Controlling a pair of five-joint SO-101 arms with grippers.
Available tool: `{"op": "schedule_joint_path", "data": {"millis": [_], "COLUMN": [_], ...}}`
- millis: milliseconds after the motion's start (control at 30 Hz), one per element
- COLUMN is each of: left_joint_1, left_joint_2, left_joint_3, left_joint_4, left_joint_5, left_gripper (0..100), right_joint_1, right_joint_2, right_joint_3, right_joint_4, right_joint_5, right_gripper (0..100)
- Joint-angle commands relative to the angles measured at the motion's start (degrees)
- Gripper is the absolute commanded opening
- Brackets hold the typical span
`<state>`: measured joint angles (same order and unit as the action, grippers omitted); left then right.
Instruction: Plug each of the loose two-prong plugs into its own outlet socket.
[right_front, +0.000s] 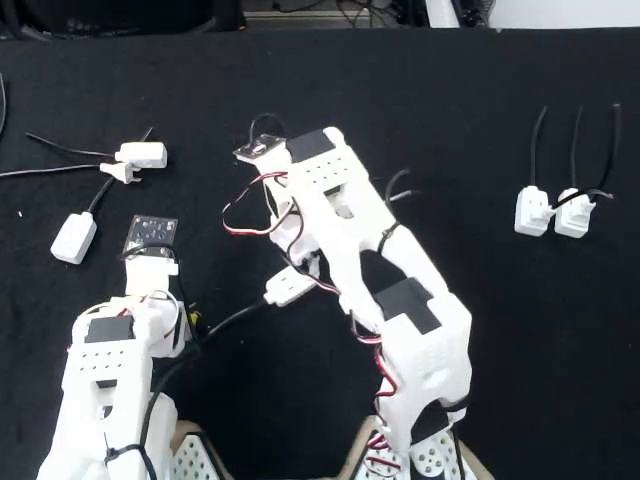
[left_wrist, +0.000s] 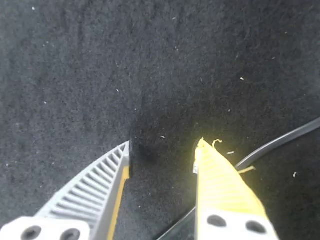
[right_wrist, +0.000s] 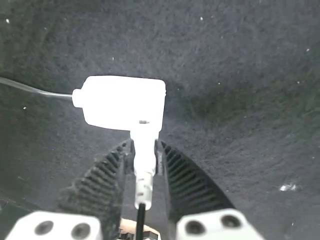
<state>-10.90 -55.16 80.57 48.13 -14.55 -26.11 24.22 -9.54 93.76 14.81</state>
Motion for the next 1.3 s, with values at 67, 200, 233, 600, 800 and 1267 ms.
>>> {"op": "schedule_joint_path", "data": {"millis": [67,200,233,600,800,1267], "left_joint_1": [-0.4,-0.4,-0.4,-0.4,-0.4,-0.4], "left_joint_2": [-0.7,-0.7,-0.7,-0.7,-0.7,-0.7], "left_joint_3": [0.1,0.1,0.1,0.1,0.1,0.1], "left_joint_4": [-0.8,-0.8,-0.8,-0.8,-0.8,-0.8], "left_joint_5": [0.4,0.4,0.4,0.4,0.4,0.4], "left_gripper": [21,21,21,21,21,21], "right_joint_1": [1.0,1.0,0.9,0.9,0.7,-0.8], "right_joint_2": [-0.3,-0.3,-0.3,-0.3,-0.2,7.3], "right_joint_3": [-2.8,-2.8,-2.8,-2.8,-2.4,-5.7], "right_joint_4": [-1.6,-1.3,-1.2,-1.5,-1.5,-1.8], "right_joint_5": [-0.1,-3.2,-3.8,-6.5,-6.3,-6.6], "right_gripper": [1.0,1.0,1.0,1.0,1.0,1.0]}}
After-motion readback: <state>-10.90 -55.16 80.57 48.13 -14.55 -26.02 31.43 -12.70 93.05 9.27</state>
